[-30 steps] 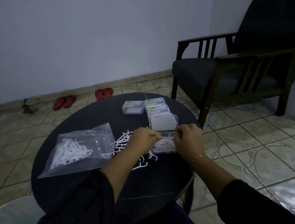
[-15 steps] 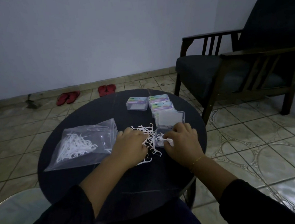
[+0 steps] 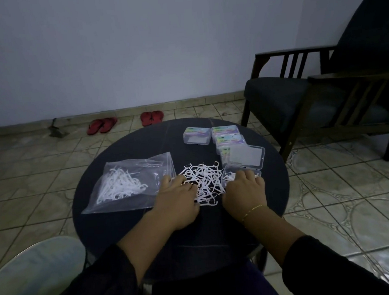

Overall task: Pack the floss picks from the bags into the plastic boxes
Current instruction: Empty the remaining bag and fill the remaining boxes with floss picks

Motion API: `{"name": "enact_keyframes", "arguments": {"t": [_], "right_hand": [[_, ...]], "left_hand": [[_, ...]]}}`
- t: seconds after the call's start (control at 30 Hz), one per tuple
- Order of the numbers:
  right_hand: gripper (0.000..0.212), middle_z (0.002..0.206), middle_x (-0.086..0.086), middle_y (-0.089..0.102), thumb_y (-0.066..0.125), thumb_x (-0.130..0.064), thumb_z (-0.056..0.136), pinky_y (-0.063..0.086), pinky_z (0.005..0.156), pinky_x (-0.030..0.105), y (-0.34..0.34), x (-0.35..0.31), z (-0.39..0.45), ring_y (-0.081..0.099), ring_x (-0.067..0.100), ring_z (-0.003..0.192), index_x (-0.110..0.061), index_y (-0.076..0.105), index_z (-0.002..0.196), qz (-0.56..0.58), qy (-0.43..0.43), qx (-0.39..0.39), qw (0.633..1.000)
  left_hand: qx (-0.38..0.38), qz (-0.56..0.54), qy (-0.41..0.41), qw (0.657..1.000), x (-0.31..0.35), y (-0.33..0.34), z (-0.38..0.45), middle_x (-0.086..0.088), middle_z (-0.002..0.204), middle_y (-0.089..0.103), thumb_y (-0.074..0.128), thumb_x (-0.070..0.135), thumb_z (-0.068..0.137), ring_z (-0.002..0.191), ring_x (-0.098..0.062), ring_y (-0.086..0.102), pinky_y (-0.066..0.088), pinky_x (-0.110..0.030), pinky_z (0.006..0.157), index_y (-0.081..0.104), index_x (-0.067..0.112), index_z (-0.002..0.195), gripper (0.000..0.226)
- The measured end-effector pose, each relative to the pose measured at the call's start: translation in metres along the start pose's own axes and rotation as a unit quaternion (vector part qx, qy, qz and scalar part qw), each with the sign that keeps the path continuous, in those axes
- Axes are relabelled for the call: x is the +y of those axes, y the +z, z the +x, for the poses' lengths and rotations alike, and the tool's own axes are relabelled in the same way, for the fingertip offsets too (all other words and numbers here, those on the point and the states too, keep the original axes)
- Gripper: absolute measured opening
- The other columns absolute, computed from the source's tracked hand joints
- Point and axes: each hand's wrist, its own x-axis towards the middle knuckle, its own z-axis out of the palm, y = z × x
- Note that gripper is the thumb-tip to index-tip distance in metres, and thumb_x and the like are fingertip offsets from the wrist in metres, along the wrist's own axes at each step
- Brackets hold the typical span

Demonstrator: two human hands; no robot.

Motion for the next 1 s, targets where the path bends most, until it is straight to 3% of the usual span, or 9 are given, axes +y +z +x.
{"name": "enact_keyframes", "arguments": {"t": [0.1, 0.27, 0.43, 0.53, 0.77, 0.87, 1.0], "right_hand": [[0.036, 0.127, 0.008, 0.05, 0.042, -0.034, 0.092, 0.028, 0.101, 0.041, 0.0, -0.008, 0.001, 0.039, 0.028, 0.122, -0.015, 0.063, 0.115, 0.022, 0.021, -0.003, 1.0], [0.058, 0.127, 0.008, 0.05, 0.035, -0.058, 0.094, 0.029, 0.099, 0.04, 0.005, -0.023, 0.002, 0.039, 0.027, 0.122, -0.013, 0.061, 0.119, 0.007, 0.058, -0.009, 0.998], [0.029, 0.122, 0.006, 0.053, 0.044, -0.031, 0.094, 0.032, 0.095, 0.04, 0.005, -0.025, 0.005, 0.043, 0.027, 0.117, -0.016, 0.063, 0.111, 0.036, 0.061, -0.001, 0.997], [0.031, 0.124, 0.006, 0.054, 0.04, -0.021, 0.093, 0.031, 0.098, 0.039, 0.0, -0.021, 0.007, 0.043, 0.027, 0.119, -0.014, 0.061, 0.115, 0.043, 0.066, -0.013, 0.997], [0.035, 0.13, 0.006, 0.052, 0.05, -0.035, 0.093, 0.03, 0.102, 0.039, -0.002, -0.011, 0.013, 0.041, 0.026, 0.124, -0.018, 0.061, 0.122, 0.005, 0.034, -0.047, 0.998], [0.034, 0.129, 0.007, 0.052, 0.049, -0.03, 0.093, 0.03, 0.101, 0.039, -0.004, -0.01, 0.012, 0.041, 0.027, 0.124, -0.015, 0.06, 0.121, -0.002, 0.021, -0.042, 0.999], [0.047, 0.13, 0.008, 0.051, 0.055, -0.042, 0.089, 0.03, 0.104, 0.04, -0.006, -0.006, 0.009, 0.041, 0.028, 0.125, -0.013, 0.056, 0.125, -0.007, 0.017, -0.058, 0.998]], "left_hand": [[0.035, -0.001, 0.002, 0.999, -0.001, 0.005, 0.001, 0.013, 0.117, 0.058, 0.038, 0.041, 0.095, 0.12, -0.014, 0.033, 0.011, -0.039, 0.093, 0.058, 0.024, 0.115, 0.032], [0.041, -0.018, 0.011, 0.999, -0.001, 0.007, 0.001, 0.011, 0.115, 0.058, 0.042, 0.038, 0.096, 0.119, -0.014, 0.033, 0.014, -0.038, 0.09, 0.061, 0.027, 0.114, 0.029], [0.038, -0.023, 0.008, 0.999, -0.005, 0.004, 0.001, 0.015, 0.109, 0.061, 0.054, 0.029, 0.092, 0.114, -0.014, 0.035, 0.012, -0.036, 0.083, 0.067, 0.029, 0.11, 0.022], [0.037, -0.003, 0.0, 0.999, -0.005, 0.004, 0.003, 0.013, 0.097, 0.063, 0.055, 0.025, 0.09, 0.107, -0.014, 0.039, 0.012, -0.037, 0.082, 0.068, 0.028, 0.102, 0.018], [0.039, 0.04, 0.019, 0.998, -0.006, 0.005, 0.002, 0.01, 0.093, 0.061, 0.051, 0.029, 0.093, 0.104, -0.015, 0.038, 0.015, -0.039, 0.084, 0.068, 0.025, 0.104, 0.02], [0.046, 0.045, 0.017, 0.998, -0.006, 0.007, 0.003, 0.011, 0.092, 0.061, 0.052, 0.029, 0.093, 0.105, -0.014, 0.037, 0.012, -0.038, 0.083, 0.07, 0.024, 0.098, 0.02], [0.083, 0.072, 0.034, 0.993, -0.006, 0.01, 0.005, 0.011, 0.084, 0.062, 0.056, 0.032, 0.09, 0.101, -0.013, 0.041, 0.014, -0.038, 0.084, 0.071, 0.022, 0.086, 0.018]]}}
